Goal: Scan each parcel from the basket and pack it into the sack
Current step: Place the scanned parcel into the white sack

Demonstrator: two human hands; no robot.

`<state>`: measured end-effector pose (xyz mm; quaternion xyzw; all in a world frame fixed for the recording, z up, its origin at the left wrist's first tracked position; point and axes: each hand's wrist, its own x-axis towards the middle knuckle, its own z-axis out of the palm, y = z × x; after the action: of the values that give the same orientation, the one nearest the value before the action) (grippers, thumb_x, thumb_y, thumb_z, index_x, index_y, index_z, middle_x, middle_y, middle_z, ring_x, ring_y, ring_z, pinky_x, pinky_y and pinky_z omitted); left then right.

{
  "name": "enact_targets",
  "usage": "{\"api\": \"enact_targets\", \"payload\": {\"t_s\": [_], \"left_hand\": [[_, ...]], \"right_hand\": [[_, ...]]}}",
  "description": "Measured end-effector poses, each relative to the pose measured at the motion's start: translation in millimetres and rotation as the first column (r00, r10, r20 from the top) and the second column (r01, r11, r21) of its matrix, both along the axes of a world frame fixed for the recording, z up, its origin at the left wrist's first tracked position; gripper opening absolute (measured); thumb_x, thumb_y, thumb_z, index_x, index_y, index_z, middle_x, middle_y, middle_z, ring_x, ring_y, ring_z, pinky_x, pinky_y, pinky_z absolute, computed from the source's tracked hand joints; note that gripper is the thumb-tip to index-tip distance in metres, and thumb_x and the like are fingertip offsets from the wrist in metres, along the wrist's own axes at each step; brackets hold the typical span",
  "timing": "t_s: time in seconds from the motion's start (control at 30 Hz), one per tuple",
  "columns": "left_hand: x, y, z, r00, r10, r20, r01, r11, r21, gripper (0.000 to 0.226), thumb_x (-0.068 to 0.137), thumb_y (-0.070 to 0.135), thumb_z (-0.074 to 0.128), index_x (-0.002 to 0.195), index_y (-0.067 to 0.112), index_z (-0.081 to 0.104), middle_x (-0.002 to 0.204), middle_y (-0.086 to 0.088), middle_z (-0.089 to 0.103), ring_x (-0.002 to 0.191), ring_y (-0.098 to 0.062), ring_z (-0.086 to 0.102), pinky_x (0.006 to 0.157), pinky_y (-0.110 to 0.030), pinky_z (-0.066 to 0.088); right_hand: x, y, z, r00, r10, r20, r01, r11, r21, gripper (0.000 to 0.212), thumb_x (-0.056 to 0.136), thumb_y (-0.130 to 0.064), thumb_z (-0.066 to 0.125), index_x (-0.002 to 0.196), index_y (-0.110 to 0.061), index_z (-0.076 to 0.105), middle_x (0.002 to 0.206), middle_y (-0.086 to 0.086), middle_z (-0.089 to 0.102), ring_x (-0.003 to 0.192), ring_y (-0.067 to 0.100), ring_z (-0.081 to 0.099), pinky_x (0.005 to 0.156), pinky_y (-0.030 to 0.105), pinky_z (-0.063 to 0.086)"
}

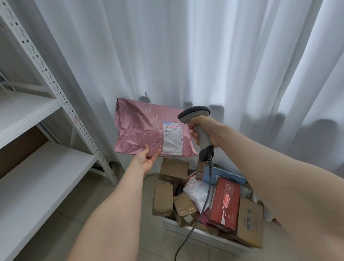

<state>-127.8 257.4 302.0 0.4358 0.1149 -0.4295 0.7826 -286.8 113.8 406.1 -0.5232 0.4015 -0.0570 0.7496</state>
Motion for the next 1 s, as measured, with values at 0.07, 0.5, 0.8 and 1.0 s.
{"api": "enact_targets", "payload": {"t_s": [0.07, 0.5, 0.8, 1.0], "left_hand": [[2.6, 1.7, -1.9, 1.0, -0.003, 0.008, 0.003, 1.0, 0.001, 0.006, 0.099, 0.006, 0.045, 0.096, 0.003, 0.049, 0.139, -0.022, 0.046, 0.126, -0.038, 0.048, 0.074, -0.039, 0.057], [6.7, 15.1, -1.2, 1.0, 0.001, 0.016, -0.001, 1.0, 0.003, 0.017, 0.099, 0.006, 0.045, 0.116, 0.005, 0.046, 0.139, -0.022, 0.046, 0.125, -0.038, 0.049, 0.095, -0.042, 0.05], [7.4, 20.7, -3.1, 1.0, -0.008, 0.021, 0.008, 1.0, 0.007, 0.011, 0.099, 0.007, 0.045, 0.11, 0.004, 0.047, 0.139, -0.021, 0.046, 0.125, -0.037, 0.049, 0.099, -0.046, 0.045], [6.4, 25.5, -1.4, 1.0, -0.003, 0.016, 0.003, 1.0, -0.014, 0.015, 0.098, 0.006, 0.047, 0.113, 0.005, 0.046, 0.137, -0.021, 0.048, 0.122, -0.037, 0.051, 0.077, -0.042, 0.058]], "right_hand": [[2.5, 1.8, 0.5, 1.0, -0.005, 0.002, 0.005, 1.0, -0.004, 0.001, 0.085, -0.009, 0.053, 0.084, -0.009, 0.052, 0.057, 0.004, 0.055, 0.04, 0.009, 0.045, 0.042, 0.017, 0.043], [3.6, 12.6, 3.6, 1.0, 0.013, -0.02, -0.013, 1.0, 0.012, 0.008, 0.084, -0.01, 0.055, 0.091, -0.007, 0.053, 0.056, 0.004, 0.056, 0.04, 0.009, 0.046, 0.043, 0.018, 0.044], [4.6, 20.5, 8.4, 1.0, 0.0, -0.029, -0.001, 1.0, -0.013, 0.004, 0.083, -0.01, 0.055, 0.087, -0.009, 0.053, 0.055, 0.003, 0.054, 0.039, 0.01, 0.045, 0.043, 0.017, 0.043], [5.9, 26.0, 8.0, 1.0, 0.014, -0.02, -0.015, 1.0, -0.002, 0.004, 0.083, -0.01, 0.055, 0.084, -0.008, 0.052, 0.053, 0.003, 0.054, 0.038, 0.01, 0.046, 0.043, 0.018, 0.044]]}}
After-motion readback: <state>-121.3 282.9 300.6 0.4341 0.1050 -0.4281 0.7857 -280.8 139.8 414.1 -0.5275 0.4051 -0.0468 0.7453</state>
